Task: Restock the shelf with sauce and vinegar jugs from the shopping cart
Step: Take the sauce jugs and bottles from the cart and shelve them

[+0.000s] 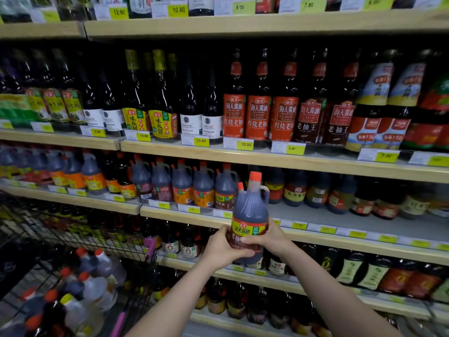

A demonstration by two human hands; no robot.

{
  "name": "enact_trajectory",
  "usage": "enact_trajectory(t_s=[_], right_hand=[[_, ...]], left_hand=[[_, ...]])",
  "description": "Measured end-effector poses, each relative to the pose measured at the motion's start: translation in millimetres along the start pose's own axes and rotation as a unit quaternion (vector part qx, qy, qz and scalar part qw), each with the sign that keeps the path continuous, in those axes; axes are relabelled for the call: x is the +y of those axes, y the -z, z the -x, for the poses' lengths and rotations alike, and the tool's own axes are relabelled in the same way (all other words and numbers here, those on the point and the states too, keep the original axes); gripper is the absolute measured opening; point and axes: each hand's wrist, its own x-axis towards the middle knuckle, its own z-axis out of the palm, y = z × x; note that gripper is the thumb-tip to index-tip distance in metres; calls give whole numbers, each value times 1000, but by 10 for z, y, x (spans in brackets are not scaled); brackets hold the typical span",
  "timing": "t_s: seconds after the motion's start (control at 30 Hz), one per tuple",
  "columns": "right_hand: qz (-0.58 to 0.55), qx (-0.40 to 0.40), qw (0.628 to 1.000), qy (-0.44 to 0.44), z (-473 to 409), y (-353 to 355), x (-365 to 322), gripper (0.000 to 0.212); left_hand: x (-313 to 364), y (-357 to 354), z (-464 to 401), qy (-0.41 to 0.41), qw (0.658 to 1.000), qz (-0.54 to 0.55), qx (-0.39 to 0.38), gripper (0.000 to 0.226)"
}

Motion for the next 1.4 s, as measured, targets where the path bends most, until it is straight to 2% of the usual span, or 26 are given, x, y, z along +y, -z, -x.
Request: enact_trajectory(t_s=[0.07, 0.13, 0.2, 0.27, 0.43, 0.57, 0.77, 0.97, 1.03, 1.13, 1.23, 1.4], right_hand=[[10, 18, 1000, 1, -38, 59, 62, 70], [6, 48, 999, -2, -91, 132, 129, 75], [15, 85, 996, -3, -171, 187, 178, 86], [45, 119, 992, 2, -299, 245, 166, 88], [62, 166, 983, 41, -785, 325, 153, 84], [59, 189, 978, 70, -1156, 269, 209, 87], [86, 243, 960, 107, -1616, 189, 505, 80], [116, 261, 957, 56, -1932, 171, 694, 92], [118, 264, 957, 31, -2020, 182, 748, 96], [122, 253, 960, -4, -2100, 184, 823, 91], [123, 246, 961, -8, -2114, 183, 887, 89], [130, 244, 961, -7, -2095, 180, 904, 90]], left_hand=[[-5, -88, -27, -13, 1000, -4, 6, 69], [-37, -123, -131, -19, 1000, -1, -25, 72], [-81, -85, -288, -26, 997, -10, -66, 85], [-103, 3, -477, -28, 995, -50, -77, 98], [-347, 182, -1028, -61, 985, -162, -18, 83], [-642, 201, -1399, -75, 971, -227, 7, 84], [-1137, 87, -1721, -138, 926, -351, 31, 86], [-1430, 61, -1786, -183, 882, -432, 45, 88], [-1477, 80, -1771, -186, 882, -432, 44, 91], [-1536, 95, -1780, -195, 888, -416, 32, 92], [-1578, 107, -1811, -195, 886, -421, 18, 92], [-1578, 86, -1804, -201, 902, -383, 24, 87]])
